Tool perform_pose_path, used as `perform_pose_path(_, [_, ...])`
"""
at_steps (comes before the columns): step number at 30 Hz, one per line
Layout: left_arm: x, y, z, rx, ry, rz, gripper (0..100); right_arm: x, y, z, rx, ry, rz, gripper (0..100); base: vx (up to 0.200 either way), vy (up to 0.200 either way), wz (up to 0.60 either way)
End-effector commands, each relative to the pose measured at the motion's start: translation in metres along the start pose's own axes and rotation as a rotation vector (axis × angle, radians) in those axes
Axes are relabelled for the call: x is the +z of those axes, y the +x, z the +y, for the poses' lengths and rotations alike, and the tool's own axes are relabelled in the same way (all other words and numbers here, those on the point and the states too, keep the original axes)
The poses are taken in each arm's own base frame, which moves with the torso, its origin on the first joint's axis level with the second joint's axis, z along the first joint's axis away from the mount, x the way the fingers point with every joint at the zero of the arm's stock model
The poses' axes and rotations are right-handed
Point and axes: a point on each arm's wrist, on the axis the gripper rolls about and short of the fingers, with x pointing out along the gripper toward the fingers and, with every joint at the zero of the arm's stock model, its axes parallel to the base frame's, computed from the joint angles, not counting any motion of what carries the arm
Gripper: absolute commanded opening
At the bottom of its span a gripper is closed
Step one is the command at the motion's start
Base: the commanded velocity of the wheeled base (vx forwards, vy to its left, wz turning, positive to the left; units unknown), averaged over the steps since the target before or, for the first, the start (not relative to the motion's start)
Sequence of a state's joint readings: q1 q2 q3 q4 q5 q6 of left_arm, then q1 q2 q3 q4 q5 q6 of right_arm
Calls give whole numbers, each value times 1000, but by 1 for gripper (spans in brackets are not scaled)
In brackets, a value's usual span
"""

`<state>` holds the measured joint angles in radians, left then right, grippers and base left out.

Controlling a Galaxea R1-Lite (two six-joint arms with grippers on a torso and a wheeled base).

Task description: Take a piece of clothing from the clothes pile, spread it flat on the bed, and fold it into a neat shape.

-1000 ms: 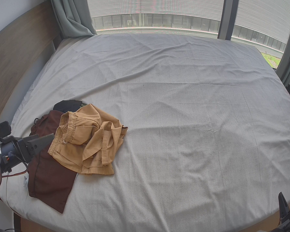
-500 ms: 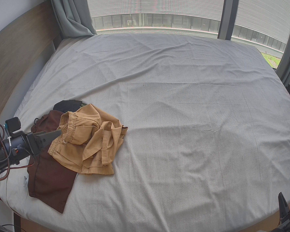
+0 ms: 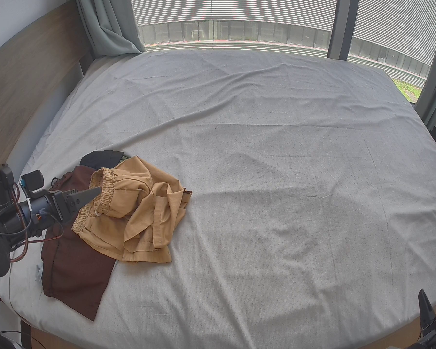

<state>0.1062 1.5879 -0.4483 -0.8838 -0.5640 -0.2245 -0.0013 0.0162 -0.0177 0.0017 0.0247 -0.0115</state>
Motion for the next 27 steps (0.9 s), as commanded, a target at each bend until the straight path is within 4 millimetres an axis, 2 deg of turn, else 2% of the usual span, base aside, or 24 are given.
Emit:
perform_pose_path(1, [-8,18,13,7,-19,33,100,-5,0,0,1,-1,0,100,0,0,0])
perform_pose_path(27, [-9,67,40,-1,-30,60,100,-5,0,0,0,1,0,100,0,0,0])
